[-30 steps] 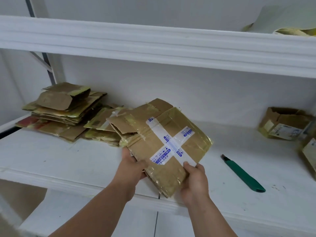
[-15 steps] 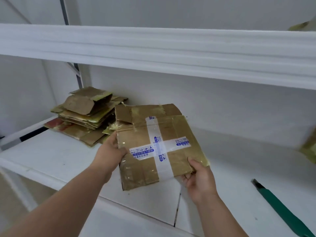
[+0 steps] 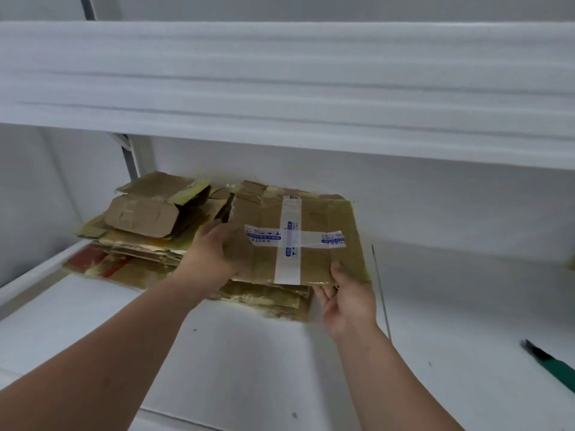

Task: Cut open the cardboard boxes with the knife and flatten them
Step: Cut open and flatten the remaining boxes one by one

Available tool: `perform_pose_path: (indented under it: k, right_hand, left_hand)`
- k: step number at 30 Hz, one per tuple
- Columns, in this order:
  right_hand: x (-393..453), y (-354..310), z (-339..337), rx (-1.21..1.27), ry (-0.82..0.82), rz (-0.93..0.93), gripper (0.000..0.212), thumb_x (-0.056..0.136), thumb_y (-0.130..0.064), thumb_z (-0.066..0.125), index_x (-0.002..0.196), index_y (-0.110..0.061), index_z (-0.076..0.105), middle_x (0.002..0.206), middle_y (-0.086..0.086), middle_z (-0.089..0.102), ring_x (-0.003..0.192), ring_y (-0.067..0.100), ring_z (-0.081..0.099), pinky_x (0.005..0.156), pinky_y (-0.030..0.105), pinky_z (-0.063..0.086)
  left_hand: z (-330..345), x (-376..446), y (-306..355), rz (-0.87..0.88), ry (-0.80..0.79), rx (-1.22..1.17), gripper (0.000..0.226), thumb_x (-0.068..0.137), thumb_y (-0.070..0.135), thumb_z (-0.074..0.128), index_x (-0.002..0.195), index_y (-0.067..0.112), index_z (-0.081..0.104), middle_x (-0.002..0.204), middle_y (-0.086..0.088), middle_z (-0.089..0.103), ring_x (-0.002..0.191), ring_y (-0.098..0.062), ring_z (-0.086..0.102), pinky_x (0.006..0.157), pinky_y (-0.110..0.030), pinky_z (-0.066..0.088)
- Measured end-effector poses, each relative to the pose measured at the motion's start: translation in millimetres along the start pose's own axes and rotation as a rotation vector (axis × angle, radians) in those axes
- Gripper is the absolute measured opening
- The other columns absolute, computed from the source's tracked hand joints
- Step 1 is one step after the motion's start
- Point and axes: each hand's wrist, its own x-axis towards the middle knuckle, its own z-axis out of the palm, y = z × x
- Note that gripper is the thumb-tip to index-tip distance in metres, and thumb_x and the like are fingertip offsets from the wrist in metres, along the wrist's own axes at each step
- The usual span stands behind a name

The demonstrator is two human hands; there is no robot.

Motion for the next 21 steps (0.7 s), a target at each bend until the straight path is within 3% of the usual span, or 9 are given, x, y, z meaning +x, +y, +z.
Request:
perform_pose_path:
  k: [2,5,9,11,14,17,19,21]
  right_hand:
    - [2,8,17,-0.003,-0.013,-0.005,0.033,0.094,-0.007,0.064,0.124,-0.017,0.056,0.11,0.009,0.074,0.094,0.026,0.074,0.086,0.042,0.059]
    - [4,15,33,-0.202,-0.019,-0.014,0.023,0.099,-0.023,0.06,0.12,-0.02,0.053,0.112,0.007,0.07,0.099,0.025,0.07,0.084,0.039,0.057]
    - [10,27,25,-1.049,0.196,-0.214,0.069,0.091,-0.034,0.06,0.151,-0.023,0.027,0.136,0.007,0.052,0.117,0.029,0.057,0.096,0.043,0.049]
    - [10,34,16,-1.545,0.269,-0.403,0.074,0.089,-0.035,0.06,0.153,-0.029,0.023,0.144,0.009,0.035,0.127,0.032,0.043,0.101,0.043,0.043]
    - [13,42,13,-1.874,0.062,-0.583,0.07,0.092,-0.042,0.054,0.153,-0.038,0.019,0.158,0.001,0.017,0.142,0.03,0.022,0.113,0.043,0.026]
    - [21,51,15,-2.076,-0.171,-0.508,0.067,0.093,-0.055,0.043,0.154,-0.039,0.019,0.164,-0.009,0.011,0.15,0.031,0.001,0.121,0.049,0.003]
    - [25,54,11,-2.182,-0.206,-0.428,0.066,0.094,-0.059,0.039,0.154,-0.039,0.019,0.165,-0.01,0.007,0.151,0.03,-0.005,0.118,0.057,-0.01]
    - [26,55,6,-2.22,-0.207,-0.401,0.065,0.095,-0.059,0.039,0.154,-0.04,0.017,0.166,-0.011,0.006,0.152,0.029,-0.004,0.116,0.061,-0.012]
  left_hand:
    - [-9,13,-5,0.045,0.011,0.084,0.069,0.08,0.004,0.069,0.14,0.031,0.046,0.152,0.0,0.026,0.134,-0.025,0.039,0.099,-0.031,0.046]
    - [-13,36,-24,0.103,-0.016,0.309,0.05,0.092,0.011,0.057,0.141,0.02,0.047,0.152,-0.004,0.033,0.14,-0.026,0.03,0.109,-0.035,0.037]
    - [-3,49,-57,0.184,-0.159,0.717,0.046,0.091,0.024,0.053,0.136,0.022,0.048,0.138,0.001,0.047,0.128,-0.022,0.041,0.103,-0.037,0.043]
    - [2,42,-58,0.225,-0.209,0.846,0.049,0.089,0.027,0.053,0.138,0.027,0.045,0.143,0.001,0.041,0.133,-0.025,0.034,0.109,-0.041,0.037]
    - [14,34,-60,0.335,-0.219,1.0,0.056,0.092,0.026,0.048,0.147,0.026,0.033,0.154,0.0,0.031,0.143,-0.024,0.025,0.116,-0.042,0.022]
    - [22,40,-66,0.296,-0.314,0.956,0.057,0.099,0.034,0.035,0.153,0.022,0.023,0.159,0.001,0.025,0.143,-0.02,0.03,0.112,-0.04,0.029]
    - [27,43,-72,0.255,-0.392,0.914,0.062,0.1,0.05,0.024,0.155,0.023,0.019,0.162,0.003,0.02,0.146,-0.02,0.025,0.113,-0.042,0.03]
    - [31,45,-76,0.202,-0.449,0.892,0.072,0.096,0.063,0.021,0.156,0.024,0.014,0.163,0.003,0.014,0.148,-0.019,0.02,0.116,-0.042,0.027]
